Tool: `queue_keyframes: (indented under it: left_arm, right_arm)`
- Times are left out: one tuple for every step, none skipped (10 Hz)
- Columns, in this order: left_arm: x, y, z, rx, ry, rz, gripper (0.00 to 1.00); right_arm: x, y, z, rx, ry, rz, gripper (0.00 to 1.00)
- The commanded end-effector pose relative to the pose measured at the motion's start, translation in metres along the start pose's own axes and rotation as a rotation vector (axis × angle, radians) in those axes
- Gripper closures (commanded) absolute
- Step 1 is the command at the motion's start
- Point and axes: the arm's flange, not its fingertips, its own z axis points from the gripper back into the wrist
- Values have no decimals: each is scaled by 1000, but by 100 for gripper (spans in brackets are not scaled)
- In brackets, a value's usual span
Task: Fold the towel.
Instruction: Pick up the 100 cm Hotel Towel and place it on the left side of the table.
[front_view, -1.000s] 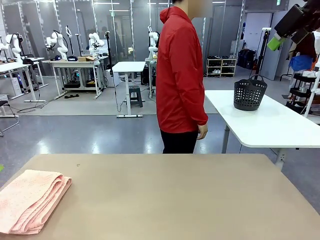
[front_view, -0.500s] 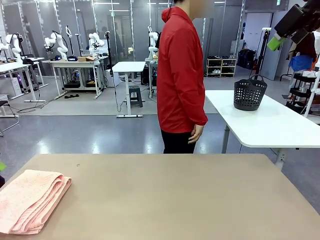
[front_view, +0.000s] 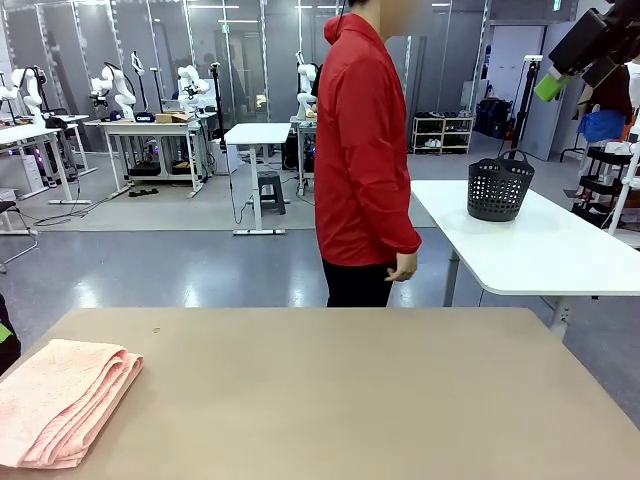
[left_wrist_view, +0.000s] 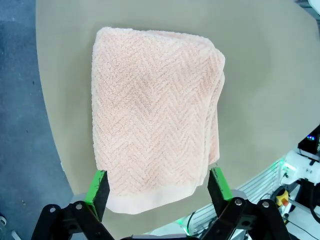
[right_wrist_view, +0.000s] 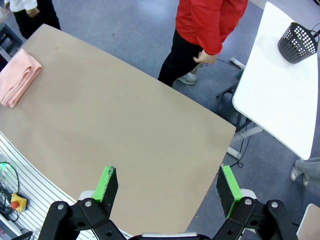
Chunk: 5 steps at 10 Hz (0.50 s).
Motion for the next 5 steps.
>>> queue_keyframes:
  left_arm:
    - [1, 0, 1, 3, 0, -7, 0]
    - [1, 0, 1, 3, 0, -7, 0]
    - [1, 0, 1, 3, 0, -7, 0]
    - [1, 0, 1, 3, 0, -7, 0]
    - [1, 0, 1, 3, 0, -7, 0]
  right_arm:
    - [0, -1, 0, -4, 1, -3, 0]
    - [0, -1, 0, -4, 1, -3, 0]
    - [0, -1, 0, -4, 1, -3, 0]
    - [0, -1, 0, -4, 1, -3, 0]
    - [0, -1, 0, -4, 1, -3, 0]
